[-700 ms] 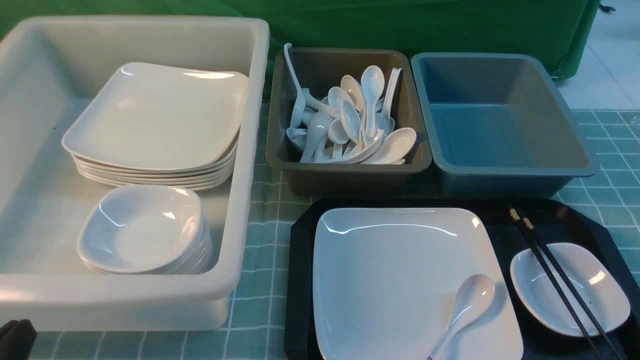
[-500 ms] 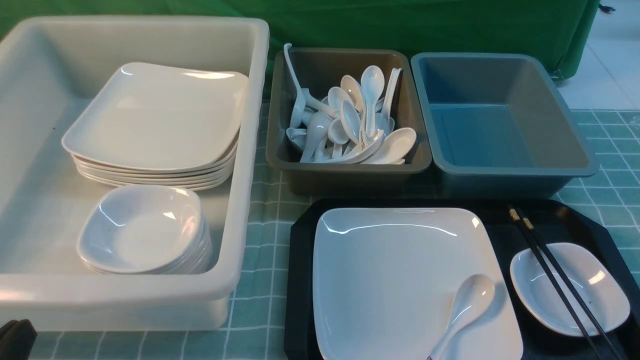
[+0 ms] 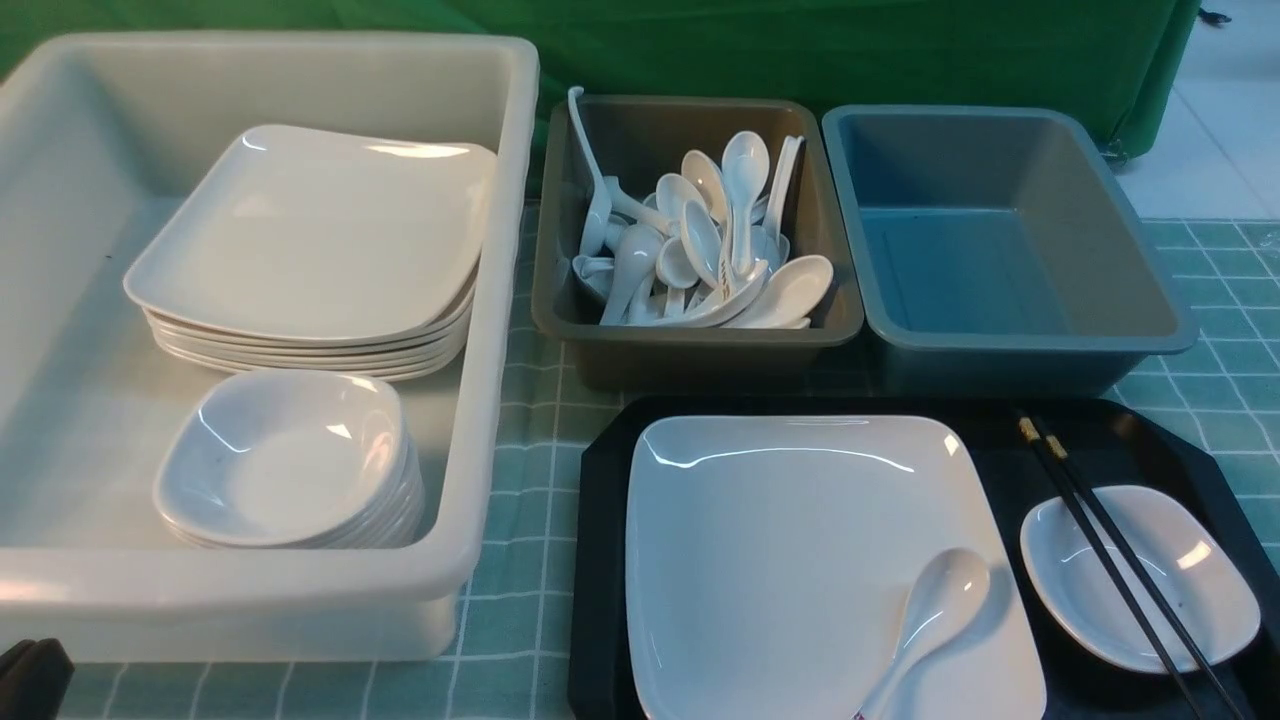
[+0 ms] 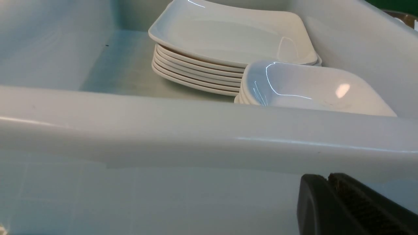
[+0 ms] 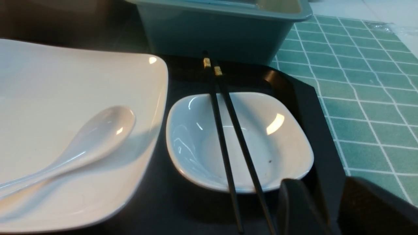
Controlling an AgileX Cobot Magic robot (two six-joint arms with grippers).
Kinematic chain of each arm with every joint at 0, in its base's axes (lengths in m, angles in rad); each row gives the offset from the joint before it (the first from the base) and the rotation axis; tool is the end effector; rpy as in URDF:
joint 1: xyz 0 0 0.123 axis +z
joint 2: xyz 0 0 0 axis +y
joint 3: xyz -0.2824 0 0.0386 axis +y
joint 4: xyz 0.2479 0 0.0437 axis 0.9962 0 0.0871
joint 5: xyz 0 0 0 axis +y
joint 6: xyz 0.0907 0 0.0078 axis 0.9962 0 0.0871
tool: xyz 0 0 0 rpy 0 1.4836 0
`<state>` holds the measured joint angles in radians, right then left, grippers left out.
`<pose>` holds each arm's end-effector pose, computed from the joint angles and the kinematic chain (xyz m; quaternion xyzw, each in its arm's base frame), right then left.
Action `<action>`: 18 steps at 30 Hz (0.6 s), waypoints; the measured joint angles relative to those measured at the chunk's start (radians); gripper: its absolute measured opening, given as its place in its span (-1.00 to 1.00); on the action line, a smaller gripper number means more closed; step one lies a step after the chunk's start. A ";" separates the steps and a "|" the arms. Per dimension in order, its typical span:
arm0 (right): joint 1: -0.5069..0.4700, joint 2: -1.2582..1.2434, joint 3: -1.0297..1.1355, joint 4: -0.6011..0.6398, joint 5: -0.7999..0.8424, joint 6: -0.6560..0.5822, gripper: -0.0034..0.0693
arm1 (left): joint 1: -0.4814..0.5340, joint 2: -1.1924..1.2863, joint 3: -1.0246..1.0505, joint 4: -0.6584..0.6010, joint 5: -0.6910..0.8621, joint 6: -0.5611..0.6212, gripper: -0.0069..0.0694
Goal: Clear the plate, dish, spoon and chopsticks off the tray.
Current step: Use the right arm to grab a pair of chopsticks from the plate
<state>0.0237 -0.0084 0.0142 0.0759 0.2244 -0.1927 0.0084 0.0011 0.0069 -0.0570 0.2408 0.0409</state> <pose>0.0555 0.0029 0.1884 -0.0593 0.7533 -0.0247 0.6546 0.0557 -0.0008 0.1889 -0.0043 0.7617 -0.0071 0.6478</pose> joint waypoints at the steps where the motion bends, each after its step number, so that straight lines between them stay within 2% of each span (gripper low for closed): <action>1: 0.000 0.000 0.000 0.000 0.000 0.000 -0.24 | 0.000 0.000 0.000 0.001 -0.011 0.000 -0.77; 5: 0.000 0.000 0.000 0.000 0.000 0.000 -0.24 | 0.000 0.000 0.000 -0.058 -0.107 -0.034 -0.77; 6: 0.000 0.000 0.000 0.000 0.000 0.000 -0.24 | 0.000 0.000 0.000 -0.170 -0.186 -0.095 -0.77; 9: 0.000 0.000 0.000 0.000 0.000 0.000 -0.24 | 0.000 0.000 0.000 -0.349 -0.296 -0.189 -0.77; 12: 0.000 0.000 0.000 0.000 0.000 0.000 -0.24 | 0.000 0.000 0.000 -0.413 -0.389 -0.239 -0.77; 16: 0.000 0.000 0.000 0.000 0.000 0.000 -0.24 | -0.022 0.015 -0.095 -0.364 -0.257 -0.275 -0.77; 18: 0.000 0.000 0.000 0.000 0.000 0.000 -0.24 | -0.050 0.079 -0.217 -0.295 -0.133 -0.231 -0.77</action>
<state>0.0237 -0.0084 0.0142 0.0759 0.2244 -0.1927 -0.0420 0.0802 -0.2098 -0.3520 0.1076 -0.1898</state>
